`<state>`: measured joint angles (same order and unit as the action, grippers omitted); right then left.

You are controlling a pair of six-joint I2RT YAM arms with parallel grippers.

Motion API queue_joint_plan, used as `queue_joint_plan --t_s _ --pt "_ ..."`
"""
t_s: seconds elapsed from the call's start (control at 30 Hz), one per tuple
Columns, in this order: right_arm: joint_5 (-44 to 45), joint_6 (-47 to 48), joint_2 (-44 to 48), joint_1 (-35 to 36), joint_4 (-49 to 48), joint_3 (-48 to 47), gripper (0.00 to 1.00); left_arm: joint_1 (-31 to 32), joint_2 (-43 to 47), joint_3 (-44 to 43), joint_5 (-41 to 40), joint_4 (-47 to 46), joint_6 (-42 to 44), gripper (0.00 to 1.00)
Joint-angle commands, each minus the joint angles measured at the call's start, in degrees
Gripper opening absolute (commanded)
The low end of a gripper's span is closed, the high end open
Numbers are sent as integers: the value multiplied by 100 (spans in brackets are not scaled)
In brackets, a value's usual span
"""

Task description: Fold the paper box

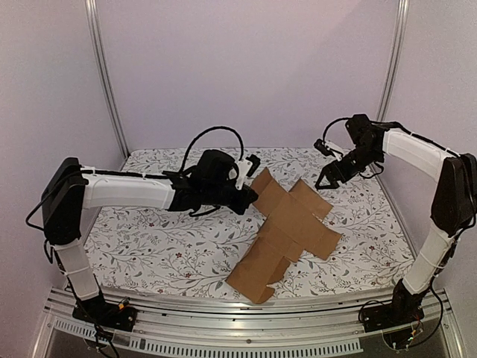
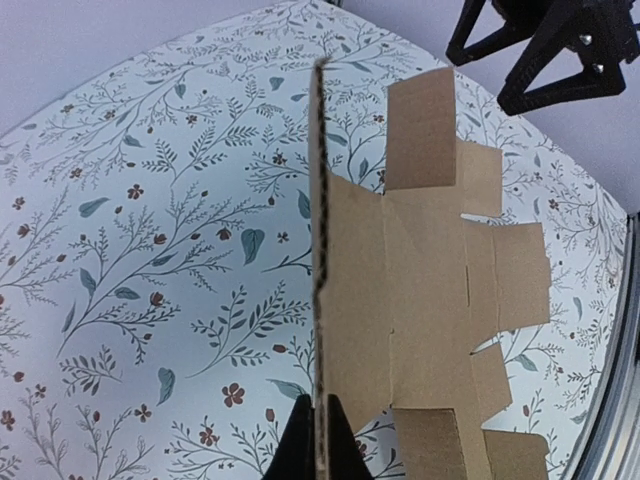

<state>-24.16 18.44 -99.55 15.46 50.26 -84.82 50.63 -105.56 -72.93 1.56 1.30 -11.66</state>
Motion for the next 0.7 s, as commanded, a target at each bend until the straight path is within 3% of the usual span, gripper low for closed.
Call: queue_joint_plan --t_s 0.0,0.43,0.67 --pt "-937 316 -82 -34 901 -362 81 133 303 369 -139 -767 179 0" --pt "-1315 409 -275 -35 1061 -240 68 193 835 984 -323 -1282 193 0" --pt "-910 639 -405 -34 786 -375 71 184 883 1034 11 -1325 284 0"
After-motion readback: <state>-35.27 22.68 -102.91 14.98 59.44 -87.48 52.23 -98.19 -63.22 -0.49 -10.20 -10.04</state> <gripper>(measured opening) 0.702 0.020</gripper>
